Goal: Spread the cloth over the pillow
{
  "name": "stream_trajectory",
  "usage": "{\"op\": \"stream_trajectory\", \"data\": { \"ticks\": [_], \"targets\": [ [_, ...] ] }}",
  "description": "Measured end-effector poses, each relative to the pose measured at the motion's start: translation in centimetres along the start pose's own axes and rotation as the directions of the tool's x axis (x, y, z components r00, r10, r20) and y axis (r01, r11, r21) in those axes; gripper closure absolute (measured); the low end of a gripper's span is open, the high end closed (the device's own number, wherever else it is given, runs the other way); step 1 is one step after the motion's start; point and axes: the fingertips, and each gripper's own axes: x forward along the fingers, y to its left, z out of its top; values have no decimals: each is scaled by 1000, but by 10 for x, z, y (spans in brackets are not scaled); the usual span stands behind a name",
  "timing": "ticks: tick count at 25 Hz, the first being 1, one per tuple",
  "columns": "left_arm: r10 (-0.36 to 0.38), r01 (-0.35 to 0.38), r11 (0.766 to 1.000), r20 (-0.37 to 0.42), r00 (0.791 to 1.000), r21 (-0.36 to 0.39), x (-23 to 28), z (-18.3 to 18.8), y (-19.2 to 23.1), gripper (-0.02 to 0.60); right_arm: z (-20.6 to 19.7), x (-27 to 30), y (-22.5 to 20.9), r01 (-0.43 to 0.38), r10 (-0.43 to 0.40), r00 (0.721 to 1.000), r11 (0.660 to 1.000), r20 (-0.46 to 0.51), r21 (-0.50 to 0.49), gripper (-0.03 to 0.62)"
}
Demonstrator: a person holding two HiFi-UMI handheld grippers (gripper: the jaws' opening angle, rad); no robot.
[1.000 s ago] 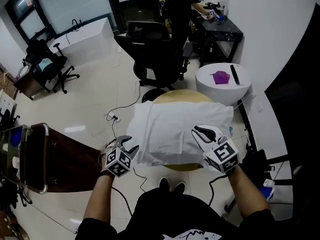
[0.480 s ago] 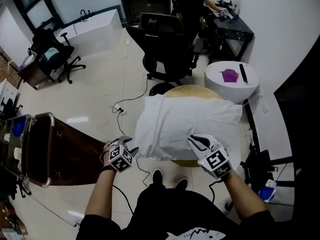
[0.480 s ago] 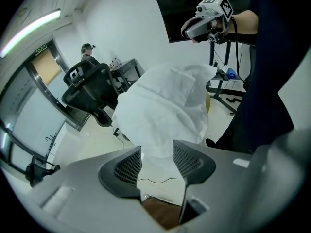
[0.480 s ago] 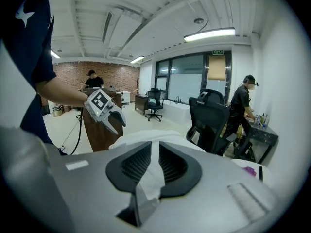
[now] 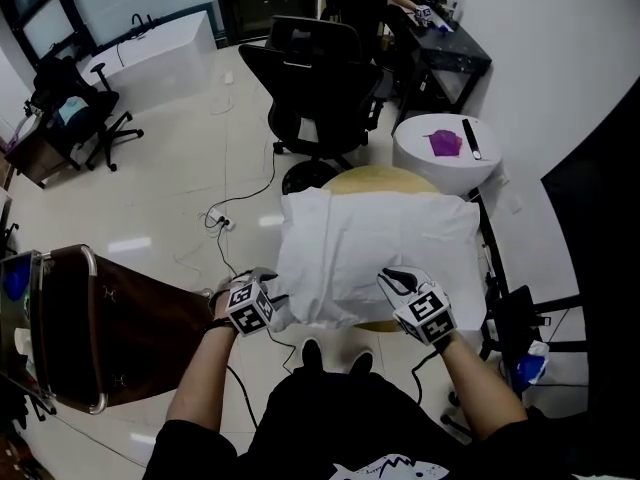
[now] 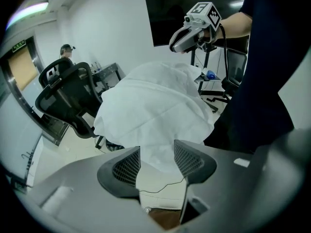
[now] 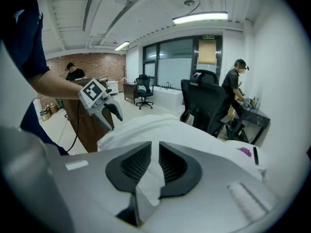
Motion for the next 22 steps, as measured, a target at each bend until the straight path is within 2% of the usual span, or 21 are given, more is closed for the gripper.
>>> {"op": "stream_trajectory", "data": {
  "ticks": [4,10,14,18,19,22],
  "targets": [
    [-49,48,998,24,998,50,10,-2,-3,389,-11,20,-1,39,-37,997,999,-62,36,537],
    [-113,110,989,27,993,97,19,-3,-14,471,-15,35,5,45,-41,994,998,-98,36,537],
    [-106,103,989,18,994,102,21,-3,-16,576,-11,38,10,23,-22,994,1000,-103,4,537],
    [-62,60,995,25,998,85,18,-4,-10,578,-5,40,11,7,-8,995,1000,-96,-10,537],
    [-46,44,996,28,999,77,16,-4,-6,560,-4,41,11,4,-5,995,1000,-97,-14,537],
    [-20,18,998,28,999,68,15,-5,2,427,-2,43,10,-3,1,995,1000,-98,-20,537]
  ]
}}
